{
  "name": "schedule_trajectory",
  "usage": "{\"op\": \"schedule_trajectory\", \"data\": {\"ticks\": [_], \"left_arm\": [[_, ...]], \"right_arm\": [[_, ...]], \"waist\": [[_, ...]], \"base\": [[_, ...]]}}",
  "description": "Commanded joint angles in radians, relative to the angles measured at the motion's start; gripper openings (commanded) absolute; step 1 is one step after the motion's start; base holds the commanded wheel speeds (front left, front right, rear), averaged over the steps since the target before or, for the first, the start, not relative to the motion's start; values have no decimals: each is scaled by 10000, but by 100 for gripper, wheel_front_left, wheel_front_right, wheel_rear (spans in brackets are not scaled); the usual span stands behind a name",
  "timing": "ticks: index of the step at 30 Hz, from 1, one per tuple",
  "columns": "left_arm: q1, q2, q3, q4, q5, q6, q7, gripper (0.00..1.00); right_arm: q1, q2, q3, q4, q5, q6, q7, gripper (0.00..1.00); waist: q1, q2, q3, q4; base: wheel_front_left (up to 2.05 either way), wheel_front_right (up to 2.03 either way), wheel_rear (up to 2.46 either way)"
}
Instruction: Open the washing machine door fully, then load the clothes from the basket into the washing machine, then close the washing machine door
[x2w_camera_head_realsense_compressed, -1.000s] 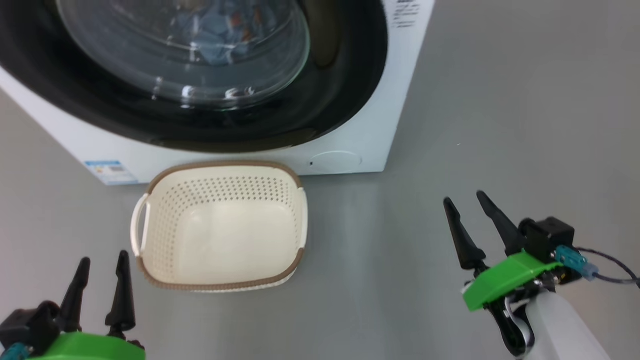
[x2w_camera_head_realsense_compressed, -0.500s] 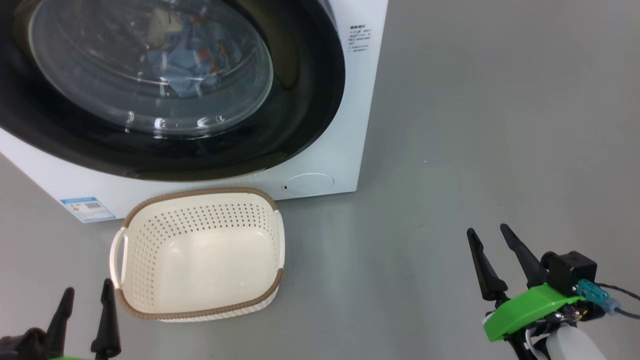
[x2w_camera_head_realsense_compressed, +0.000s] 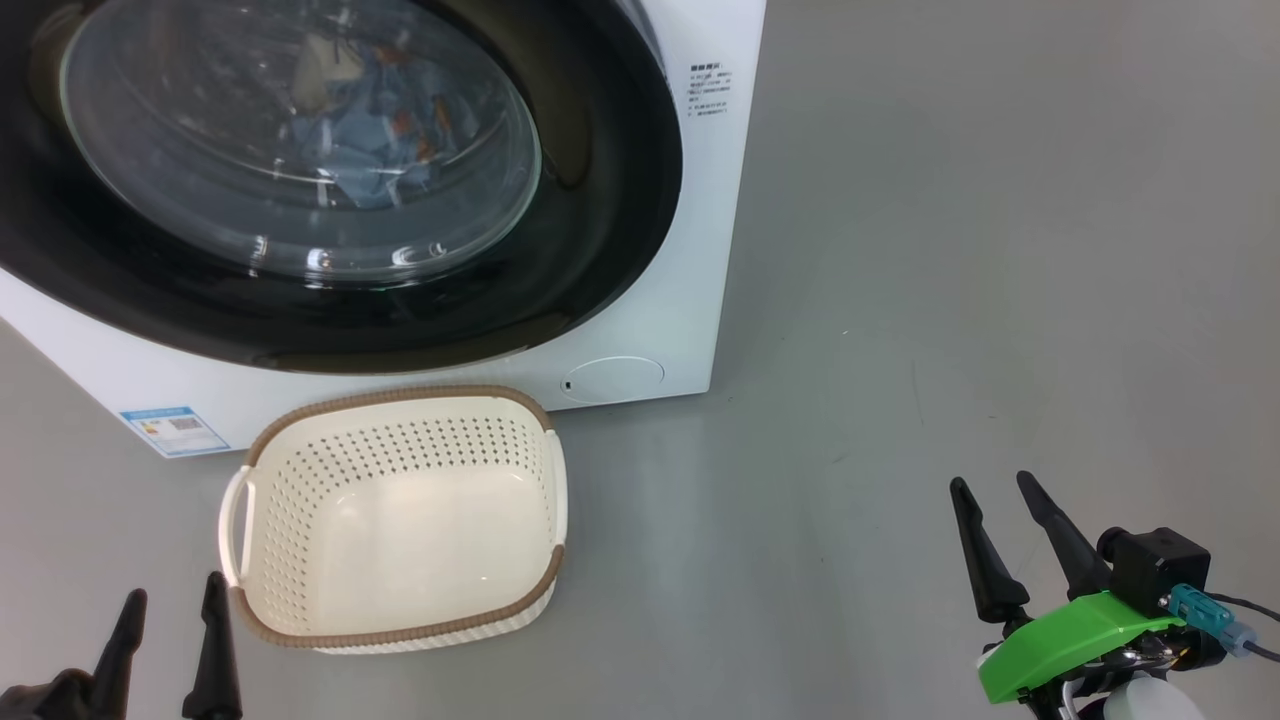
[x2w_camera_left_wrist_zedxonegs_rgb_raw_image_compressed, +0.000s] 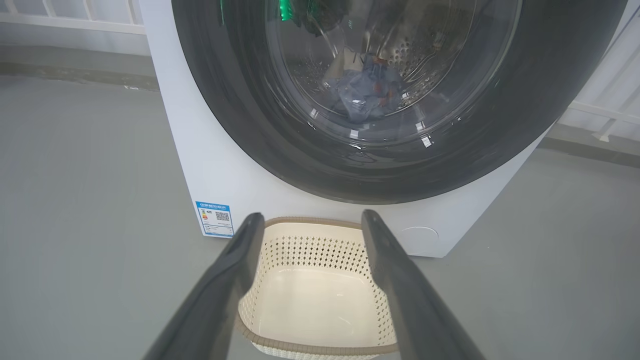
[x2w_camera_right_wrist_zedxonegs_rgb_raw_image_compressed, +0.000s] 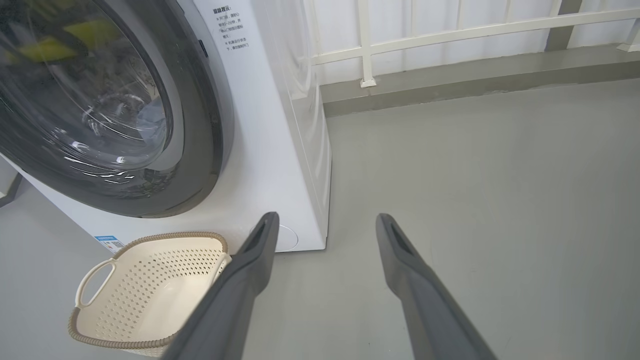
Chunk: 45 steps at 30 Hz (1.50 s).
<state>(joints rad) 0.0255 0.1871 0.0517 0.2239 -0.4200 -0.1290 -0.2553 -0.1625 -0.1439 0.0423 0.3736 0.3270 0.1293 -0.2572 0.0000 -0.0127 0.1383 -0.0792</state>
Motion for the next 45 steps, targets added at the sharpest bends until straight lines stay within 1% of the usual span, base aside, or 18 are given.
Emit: {"op": "schedule_trajectory", "data": {"ticks": [1, 12, 13, 18, 36, 42, 45], "left_arm": [[-77, 181, 421, -205, 140, -17, -65, 100], [-58, 42, 484, -171, 59, -17, -65, 100], [2, -143, 98, 22, 65, 0, 1, 0], [2, -544, -43, 501, 21, 11, 29, 0], [-170, -656, 55, 261, -1603, 206, 529, 0], [-239, -703, 91, 184, -2273, 260, 731, 0], [-273, -723, 107, 158, -2560, 279, 817, 0]], "right_arm": [[115, -29, 164, -254, 35, 14, -46, 100], [146, -23, 216, -317, -15, 14, -46, 100], [12, 24, 3, -59, -2, 0, 1, 0], [102, 229, 65, 478, 46, 0, 19, 0], [110, 315, -155, 278, 1795, 2, 519, 0], [110, 345, -237, 201, 2521, 3, 718, 0], [111, 357, -271, 165, 2834, 3, 803, 0]], "waist": [[0, 0, -11, 9], [0, 0, -33, 82], [0, 0, -31, 80], [0, 0, -38, 86], [0, 17, -231, 182], [0, 1, -284, 221], [0, 0, -312, 238]], "base": [[0, 0, 0], [0, 0, 0], [0, 0, 0], [0, 0, 0], [0, 0, 0], [0, 0, 0], [0, 0, 0]]}}
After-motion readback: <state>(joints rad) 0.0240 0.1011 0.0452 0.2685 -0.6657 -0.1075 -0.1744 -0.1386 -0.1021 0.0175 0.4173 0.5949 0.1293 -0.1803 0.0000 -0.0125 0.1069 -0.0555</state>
